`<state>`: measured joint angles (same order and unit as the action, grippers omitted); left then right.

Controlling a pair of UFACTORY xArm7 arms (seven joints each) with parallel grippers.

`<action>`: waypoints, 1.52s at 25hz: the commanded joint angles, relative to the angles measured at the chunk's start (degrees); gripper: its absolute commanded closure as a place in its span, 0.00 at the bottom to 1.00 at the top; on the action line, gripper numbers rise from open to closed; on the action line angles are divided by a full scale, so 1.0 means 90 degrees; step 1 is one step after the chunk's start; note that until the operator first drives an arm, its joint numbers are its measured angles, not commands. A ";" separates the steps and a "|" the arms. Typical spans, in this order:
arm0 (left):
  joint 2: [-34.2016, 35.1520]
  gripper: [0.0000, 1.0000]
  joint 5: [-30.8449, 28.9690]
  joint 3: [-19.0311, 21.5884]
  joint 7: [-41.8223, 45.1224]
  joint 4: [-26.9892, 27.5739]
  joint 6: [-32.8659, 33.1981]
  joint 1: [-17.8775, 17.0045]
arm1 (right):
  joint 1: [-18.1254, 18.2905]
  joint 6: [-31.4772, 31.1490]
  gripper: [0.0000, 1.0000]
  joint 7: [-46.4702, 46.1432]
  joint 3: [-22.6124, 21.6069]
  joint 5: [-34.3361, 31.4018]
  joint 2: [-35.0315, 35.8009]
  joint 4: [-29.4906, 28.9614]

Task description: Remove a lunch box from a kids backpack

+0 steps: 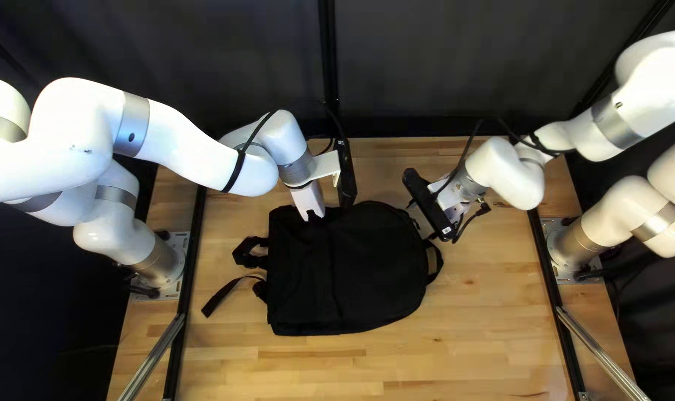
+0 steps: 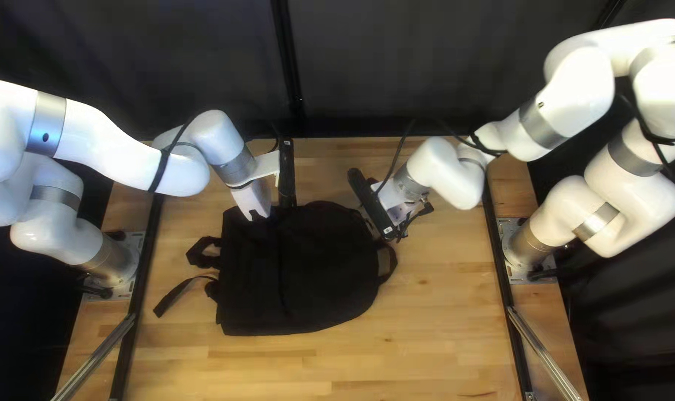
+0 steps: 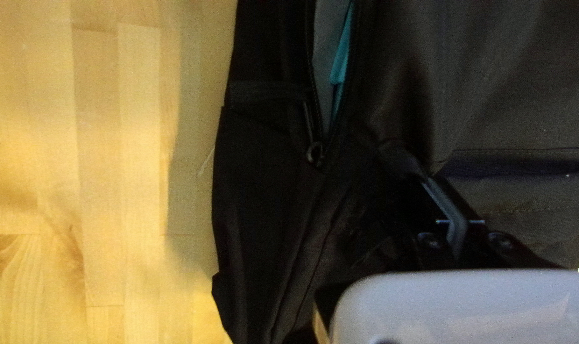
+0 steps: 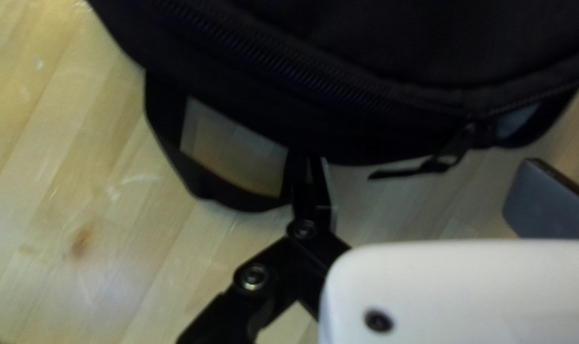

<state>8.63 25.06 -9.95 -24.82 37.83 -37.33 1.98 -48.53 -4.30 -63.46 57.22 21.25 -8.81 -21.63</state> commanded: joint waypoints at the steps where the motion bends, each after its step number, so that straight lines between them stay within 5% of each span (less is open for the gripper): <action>1: 0.0057 1.00 -0.0005 -0.0031 -0.0025 -0.0103 0.0053 0.0035 | -0.0378 0.0145 1.00 -0.0156 0.0245 0.0313 0.0263 -0.0086; 5: 0.0080 1.00 -0.0034 -0.0045 -0.0001 -0.0173 0.0104 0.0067 | 0.0622 0.0148 1.00 0.0745 -0.0847 -0.0505 0.0387 -0.0040; 15: -0.0005 1.00 -0.0155 -0.0078 0.0148 -0.0122 0.0089 0.0150 | 0.2086 0.0099 1.00 0.2748 -0.2445 -0.2384 0.0390 0.0044; 22: -0.0045 1.00 -0.0131 -0.0122 0.0184 -0.0173 0.0156 0.0197 | 0.2391 -0.0098 1.00 0.3748 -0.2972 -0.3166 0.0434 -0.0042; 38: 0.0001 1.00 -0.0124 -0.0102 0.0295 -0.0245 0.0233 0.0201 | 0.2137 -0.0740 1.00 0.4097 -0.3301 -0.3110 0.0560 -0.0539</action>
<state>8.61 23.96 -10.83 -22.19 35.68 -35.23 3.75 -28.99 -10.21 -26.45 27.66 -7.15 -3.94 -25.99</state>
